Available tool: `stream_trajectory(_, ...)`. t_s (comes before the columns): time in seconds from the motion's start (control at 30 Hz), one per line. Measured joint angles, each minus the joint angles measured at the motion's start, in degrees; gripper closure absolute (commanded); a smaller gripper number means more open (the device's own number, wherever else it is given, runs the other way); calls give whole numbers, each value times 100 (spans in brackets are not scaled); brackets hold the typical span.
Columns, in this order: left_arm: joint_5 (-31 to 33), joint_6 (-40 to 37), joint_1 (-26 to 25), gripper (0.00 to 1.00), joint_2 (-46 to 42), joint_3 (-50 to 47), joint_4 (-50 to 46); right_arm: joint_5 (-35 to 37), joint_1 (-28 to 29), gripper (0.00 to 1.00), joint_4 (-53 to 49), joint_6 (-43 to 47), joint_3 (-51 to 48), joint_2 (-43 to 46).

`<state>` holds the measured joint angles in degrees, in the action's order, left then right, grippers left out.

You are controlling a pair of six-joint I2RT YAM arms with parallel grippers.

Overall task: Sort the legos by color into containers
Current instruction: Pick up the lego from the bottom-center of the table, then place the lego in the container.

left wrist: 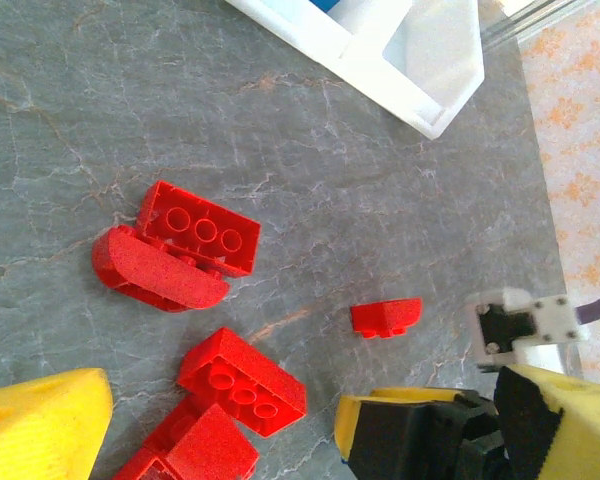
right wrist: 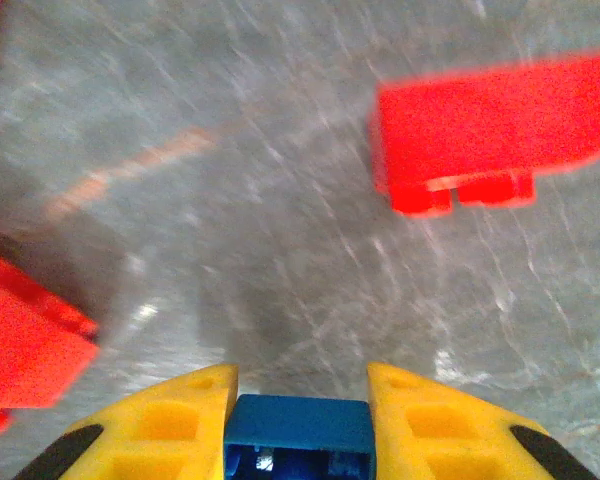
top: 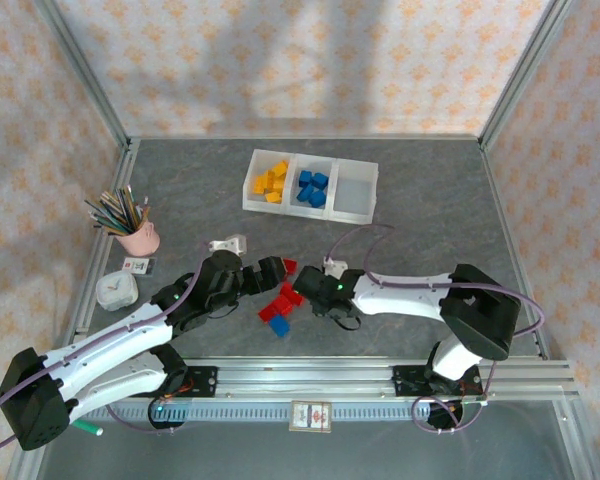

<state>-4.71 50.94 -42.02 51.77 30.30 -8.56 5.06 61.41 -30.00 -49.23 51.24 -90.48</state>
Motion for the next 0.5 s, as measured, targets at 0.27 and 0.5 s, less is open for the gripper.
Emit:
stream_trajectory(0.27, 367, -245, 177, 1, -140, 337, -289, 225, -636, 71, 74, 966, 1237, -24)
stream_trajectory(0.5, 372, -535, 872, 1, 0, 715, -271, 356, -1482, 69, 555, 1961, 2588, -859)
